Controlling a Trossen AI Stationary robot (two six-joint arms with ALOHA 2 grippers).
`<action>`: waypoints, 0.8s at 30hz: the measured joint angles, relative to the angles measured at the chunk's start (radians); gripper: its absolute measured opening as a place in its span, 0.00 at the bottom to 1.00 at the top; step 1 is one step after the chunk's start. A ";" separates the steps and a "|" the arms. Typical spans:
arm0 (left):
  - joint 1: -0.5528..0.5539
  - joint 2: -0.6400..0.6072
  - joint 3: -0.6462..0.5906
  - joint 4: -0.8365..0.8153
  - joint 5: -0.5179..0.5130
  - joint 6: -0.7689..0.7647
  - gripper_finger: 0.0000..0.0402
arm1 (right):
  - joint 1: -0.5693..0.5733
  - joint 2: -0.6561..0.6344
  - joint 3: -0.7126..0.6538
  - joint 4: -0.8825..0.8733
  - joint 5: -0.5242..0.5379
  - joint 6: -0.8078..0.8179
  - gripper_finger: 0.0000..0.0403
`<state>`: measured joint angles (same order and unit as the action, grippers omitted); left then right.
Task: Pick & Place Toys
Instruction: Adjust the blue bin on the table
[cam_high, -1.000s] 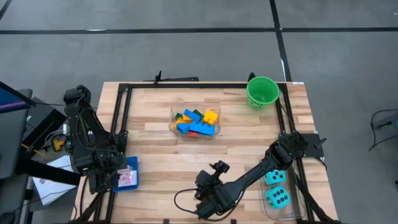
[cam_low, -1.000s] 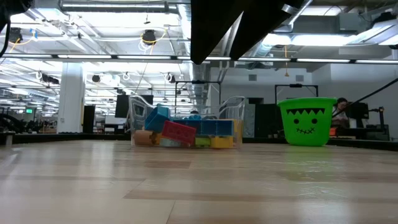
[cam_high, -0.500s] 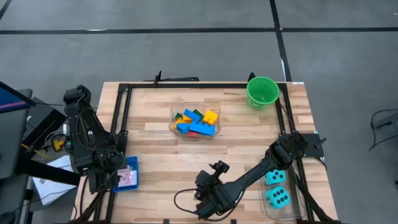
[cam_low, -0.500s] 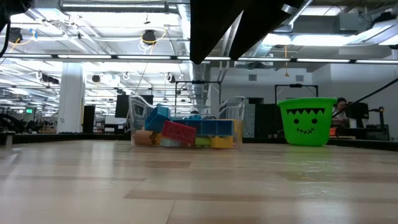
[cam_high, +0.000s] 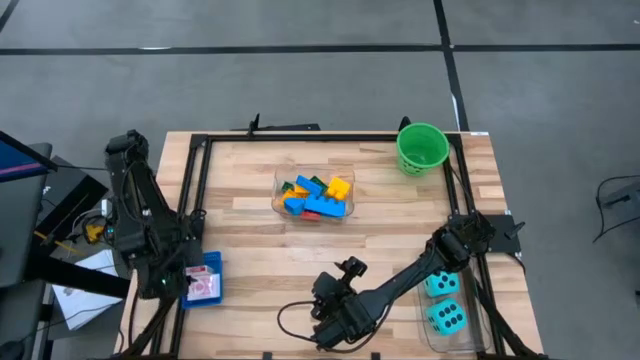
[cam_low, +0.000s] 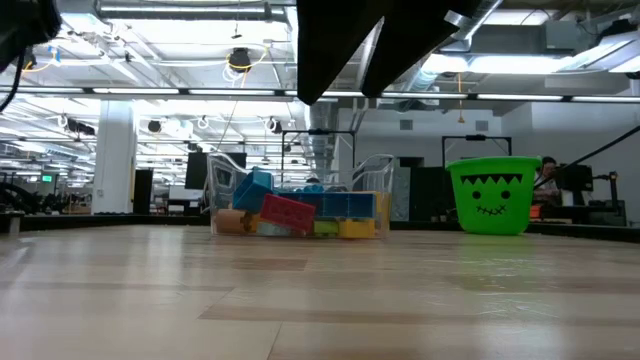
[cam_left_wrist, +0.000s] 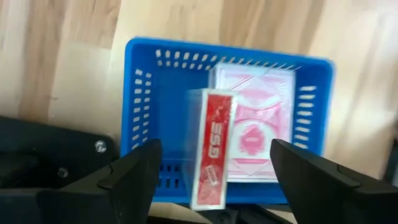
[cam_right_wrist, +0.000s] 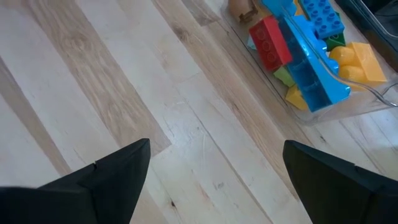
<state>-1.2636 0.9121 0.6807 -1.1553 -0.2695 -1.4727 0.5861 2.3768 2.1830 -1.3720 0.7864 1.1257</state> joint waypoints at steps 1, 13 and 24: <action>0.000 -0.022 0.000 0.000 -0.008 0.000 0.73 | 0.000 0.000 0.000 0.000 0.000 0.000 0.89; 0.000 -0.267 0.001 0.136 -0.362 0.067 0.71 | 0.001 0.000 0.000 -0.001 0.000 -0.009 0.89; 0.044 -0.104 0.001 0.429 -0.500 0.304 0.70 | 0.001 0.000 0.000 -0.003 -0.001 -0.019 0.89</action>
<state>-1.2200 0.8083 0.6819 -0.7267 -0.7700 -1.1684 0.5869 2.3768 2.1830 -1.3750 0.7856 1.1069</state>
